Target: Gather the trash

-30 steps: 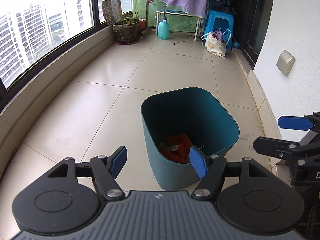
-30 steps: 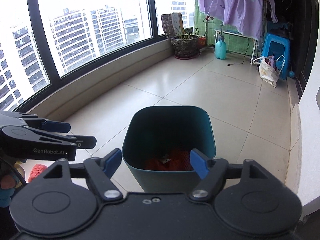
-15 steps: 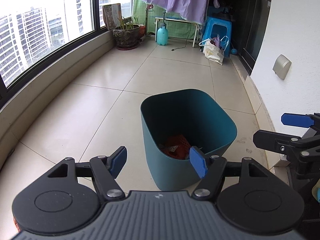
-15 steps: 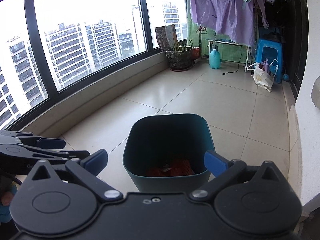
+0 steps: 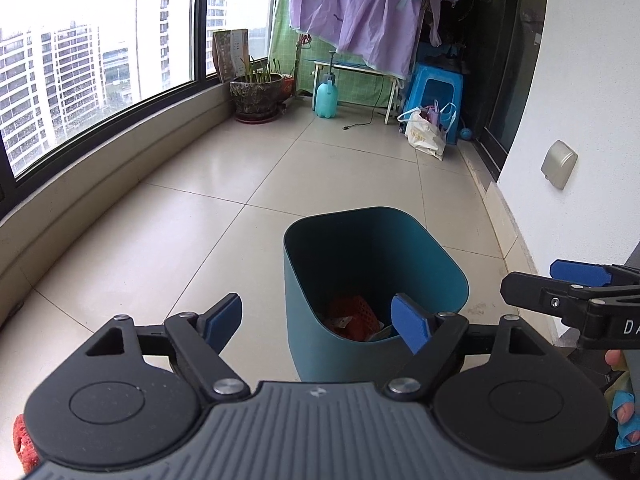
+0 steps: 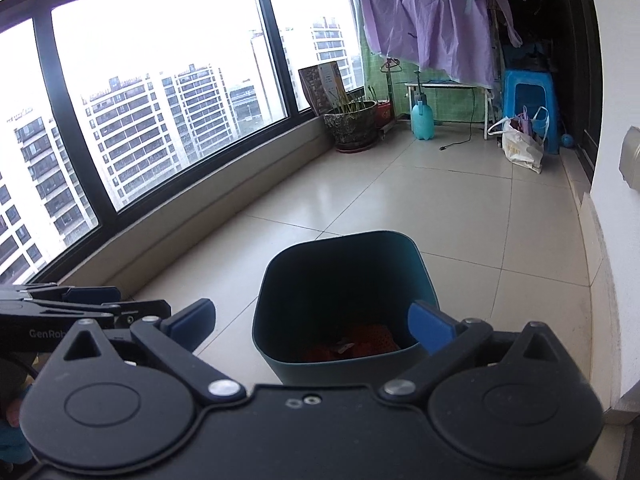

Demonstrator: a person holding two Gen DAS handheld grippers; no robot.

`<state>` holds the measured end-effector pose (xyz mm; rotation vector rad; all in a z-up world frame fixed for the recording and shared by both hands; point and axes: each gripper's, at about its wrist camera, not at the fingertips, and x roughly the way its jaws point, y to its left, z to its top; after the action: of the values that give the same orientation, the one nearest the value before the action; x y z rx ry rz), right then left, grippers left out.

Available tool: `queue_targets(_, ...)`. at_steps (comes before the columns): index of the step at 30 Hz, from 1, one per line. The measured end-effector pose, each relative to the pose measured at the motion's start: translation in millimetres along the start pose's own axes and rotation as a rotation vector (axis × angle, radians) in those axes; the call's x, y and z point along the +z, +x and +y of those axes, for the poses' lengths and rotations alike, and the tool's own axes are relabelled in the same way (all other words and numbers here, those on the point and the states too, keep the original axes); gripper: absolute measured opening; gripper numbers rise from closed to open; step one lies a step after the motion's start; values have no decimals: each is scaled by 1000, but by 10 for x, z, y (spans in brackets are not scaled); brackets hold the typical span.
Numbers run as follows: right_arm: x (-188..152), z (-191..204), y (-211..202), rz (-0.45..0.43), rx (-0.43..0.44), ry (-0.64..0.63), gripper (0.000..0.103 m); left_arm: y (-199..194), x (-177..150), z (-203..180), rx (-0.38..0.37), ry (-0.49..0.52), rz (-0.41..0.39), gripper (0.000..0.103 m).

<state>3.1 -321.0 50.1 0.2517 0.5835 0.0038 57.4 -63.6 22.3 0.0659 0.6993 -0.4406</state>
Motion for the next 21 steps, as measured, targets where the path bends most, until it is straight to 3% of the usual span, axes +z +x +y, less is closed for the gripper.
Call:
queue_targets(7,-34,43,31,12,-7,-32,103,-6,0,-9,-8,18,-7,83)
queue_targets(12,-93,68,80,36,-5,11,103,26,-25,-17,5,34,0,83)
queue_targets(21,-86,149,91,-8,-48,-53,103,39,-74,45,5,39,6,83)
